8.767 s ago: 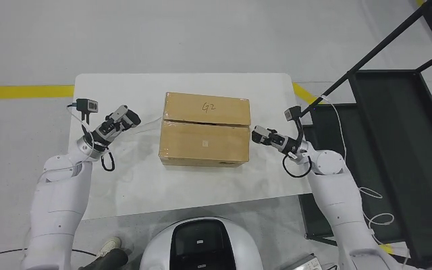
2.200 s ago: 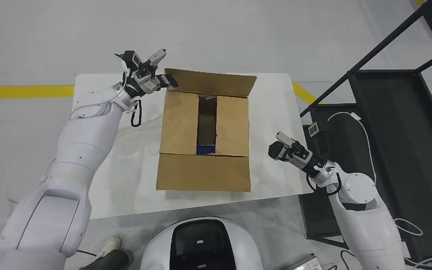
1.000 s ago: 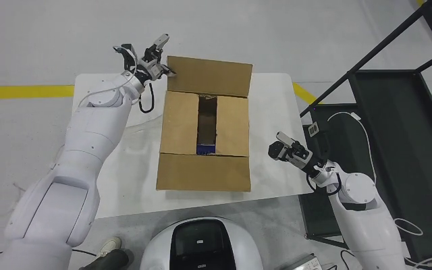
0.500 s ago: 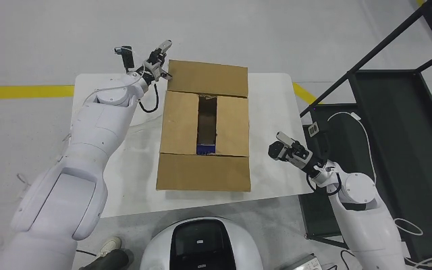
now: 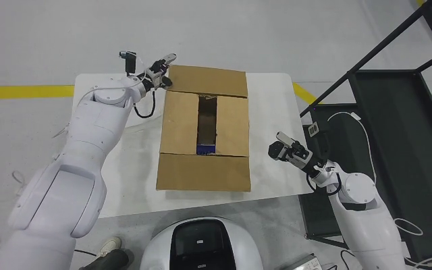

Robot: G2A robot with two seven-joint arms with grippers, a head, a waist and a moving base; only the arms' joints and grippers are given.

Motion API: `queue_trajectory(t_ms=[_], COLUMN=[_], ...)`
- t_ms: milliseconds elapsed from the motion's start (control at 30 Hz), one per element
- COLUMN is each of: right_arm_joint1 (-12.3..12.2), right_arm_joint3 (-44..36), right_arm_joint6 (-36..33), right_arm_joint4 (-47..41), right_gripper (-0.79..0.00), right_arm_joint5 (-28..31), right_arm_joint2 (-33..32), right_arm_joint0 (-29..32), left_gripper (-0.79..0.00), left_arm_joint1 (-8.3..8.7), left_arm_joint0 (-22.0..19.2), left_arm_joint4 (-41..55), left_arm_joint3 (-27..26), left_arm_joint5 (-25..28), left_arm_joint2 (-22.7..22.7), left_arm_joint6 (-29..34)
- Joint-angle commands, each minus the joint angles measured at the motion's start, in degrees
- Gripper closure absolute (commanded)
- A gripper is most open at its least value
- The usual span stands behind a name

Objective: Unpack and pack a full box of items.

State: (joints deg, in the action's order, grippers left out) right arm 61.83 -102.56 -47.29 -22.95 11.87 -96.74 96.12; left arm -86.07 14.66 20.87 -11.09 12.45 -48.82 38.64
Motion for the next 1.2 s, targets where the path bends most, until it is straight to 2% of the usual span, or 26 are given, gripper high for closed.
queue_trajectory(t_ms=[0,200,367,467,567,700,833,1067,1167], right_arm_joint1=[0.00,0.00,0.00,0.00,0.00,0.00,0.00,0.00,0.00], right_arm_joint3=[0.00,0.00,0.00,0.00,0.00,0.00,0.00,0.00,0.00], right_arm_joint6=[0.00,0.00,0.00,0.00,0.00,0.00,0.00,0.00,0.00], right_arm_joint4=[-0.01,-0.01,-0.01,-0.01,-0.01,-0.01,-0.01,-0.01,-0.01], right_gripper=[-0.785,-0.785,-0.785,-0.785,-0.785,-0.785,-0.785,-0.785,-0.785], right_arm_joint5=[0.00,0.00,0.00,0.00,0.00,0.00,0.00,0.00,0.00], right_arm_joint2=[0.00,0.00,0.00,0.00,0.00,0.00,0.00,0.00,0.00], right_arm_joint0=[0.00,0.00,0.00,0.00,0.00,0.00,0.00,0.00,0.00], left_gripper=[-0.785,-0.785,-0.785,-0.785,-0.785,-0.785,-0.785,-0.785,-0.785], left_arm_joint1=[0.46,1.43,1.88,1.78,1.26,0.23,-0.41,-0.06,0.06], left_arm_joint0=[-0.16,0.16,0.63,1.28,1.94,2.58,2.52,0.59,0.31], left_arm_joint4=[0.03,-0.68,5.08,6.80,6.76,1.46,-3.51,-19.90,-24.00], left_arm_joint3=[0.36,-0.32,-2.47,-4.07,-5.36,-6.09,-5.46,-2.67,-2.40], left_arm_joint5=[-1.07,-0.98,1.81,3.89,6.63,12.40,17.62,24.89,26.46], left_arm_joint2=[-0.42,-1.25,-4.61,-5.74,-5.94,-3.89,-2.20,2.39,3.45], left_arm_joint6=[3.34,6.11,5.86,4.31,0.14,-5.67,-8.61,-17.44,-19.00])
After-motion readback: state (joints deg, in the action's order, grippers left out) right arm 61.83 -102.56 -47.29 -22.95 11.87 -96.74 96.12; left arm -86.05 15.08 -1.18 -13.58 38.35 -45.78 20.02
